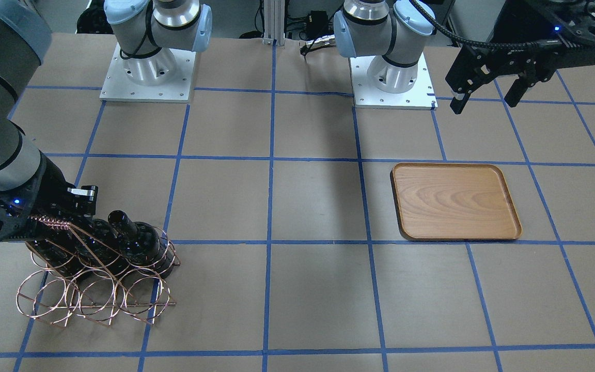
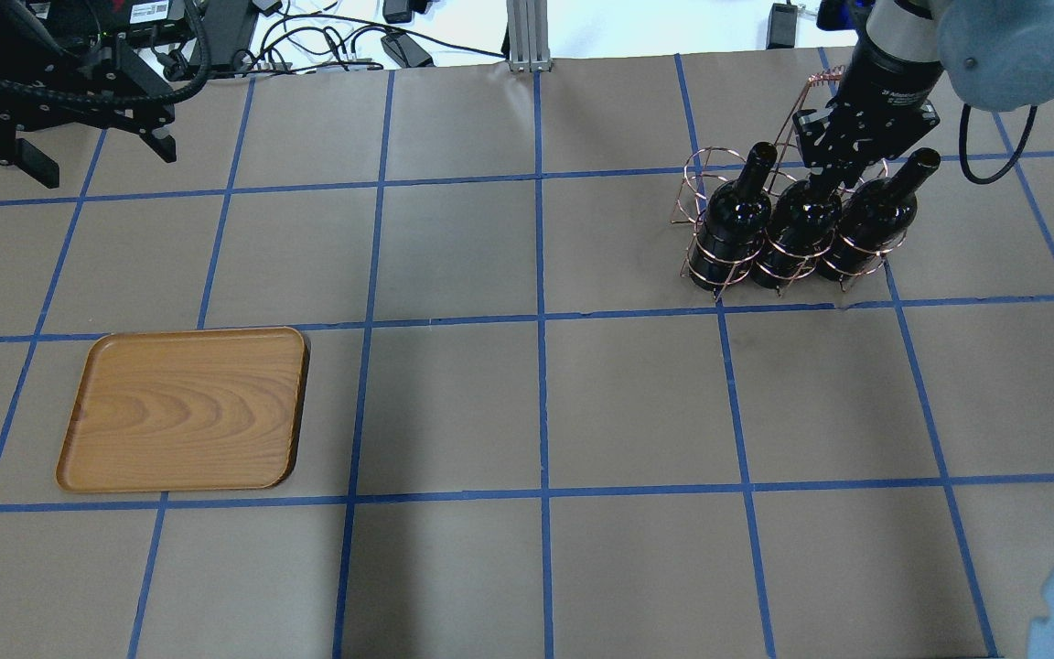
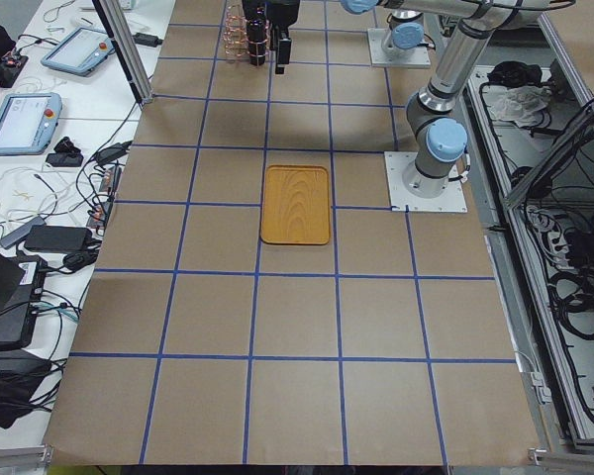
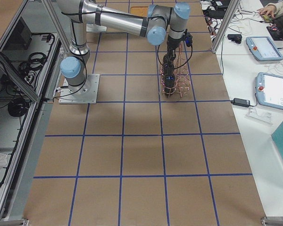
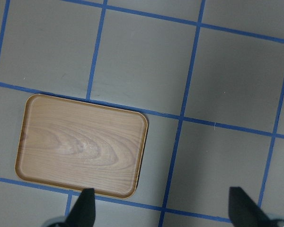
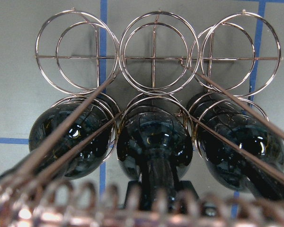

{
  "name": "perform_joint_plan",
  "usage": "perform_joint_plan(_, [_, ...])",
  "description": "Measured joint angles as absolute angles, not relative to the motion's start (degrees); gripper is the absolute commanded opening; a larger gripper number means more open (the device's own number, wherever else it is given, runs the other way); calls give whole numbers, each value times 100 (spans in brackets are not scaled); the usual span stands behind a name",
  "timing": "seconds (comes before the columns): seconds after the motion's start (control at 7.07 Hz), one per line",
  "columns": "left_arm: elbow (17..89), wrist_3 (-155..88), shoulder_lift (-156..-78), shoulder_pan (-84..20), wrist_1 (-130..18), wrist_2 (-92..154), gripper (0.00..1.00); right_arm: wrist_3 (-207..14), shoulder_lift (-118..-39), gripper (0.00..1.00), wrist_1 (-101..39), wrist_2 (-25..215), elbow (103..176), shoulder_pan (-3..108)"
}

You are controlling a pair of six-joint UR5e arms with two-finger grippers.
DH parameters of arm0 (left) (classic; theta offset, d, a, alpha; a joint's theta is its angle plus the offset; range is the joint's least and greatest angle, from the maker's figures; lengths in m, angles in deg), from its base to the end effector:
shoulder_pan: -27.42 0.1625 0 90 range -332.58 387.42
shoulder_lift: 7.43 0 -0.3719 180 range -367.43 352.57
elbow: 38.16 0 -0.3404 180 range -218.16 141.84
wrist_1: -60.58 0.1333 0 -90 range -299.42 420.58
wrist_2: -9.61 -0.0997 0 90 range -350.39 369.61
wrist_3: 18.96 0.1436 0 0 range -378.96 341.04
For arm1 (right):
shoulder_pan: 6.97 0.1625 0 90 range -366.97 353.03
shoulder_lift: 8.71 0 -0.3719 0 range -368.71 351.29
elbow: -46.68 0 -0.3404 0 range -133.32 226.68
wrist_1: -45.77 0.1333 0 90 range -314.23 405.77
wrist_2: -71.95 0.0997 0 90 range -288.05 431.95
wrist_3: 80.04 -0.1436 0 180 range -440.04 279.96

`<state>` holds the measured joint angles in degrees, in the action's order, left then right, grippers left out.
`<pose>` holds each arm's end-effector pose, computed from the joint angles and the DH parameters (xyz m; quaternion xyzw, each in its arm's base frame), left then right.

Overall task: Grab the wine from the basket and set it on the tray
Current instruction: 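Lower the right gripper and grasp the middle dark wine bottle, then lift the bottle out of the rack and carry it toward the tray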

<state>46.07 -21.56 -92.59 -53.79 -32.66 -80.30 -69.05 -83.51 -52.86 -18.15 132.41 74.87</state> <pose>-0.0677 -0.4360 0.4661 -0.0990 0.9930 -0.0642 0.0027 0.0571 -0.5392 0.3094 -0.0247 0.9995 0.0199 0.0025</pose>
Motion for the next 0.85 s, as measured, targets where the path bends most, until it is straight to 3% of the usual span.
perform_joint_plan(0.28, [4610, -2157, -9252, -5381, -3267, -8030, 100, -6915, -8473, 23, -4954, -1795, 12980, 7485])
perform_joint_plan(0.57, [4607, -2152, -9254, -5382, -3267, -8030, 100, -6919, -8820, 22, -3727, -1808, 12214, 7481])
perform_joint_plan(0.85, [4612, -2151, -9258, -5382, -3267, -8030, 100, -7043, -9406, 22, -2847, -1820, 11908, 7535])
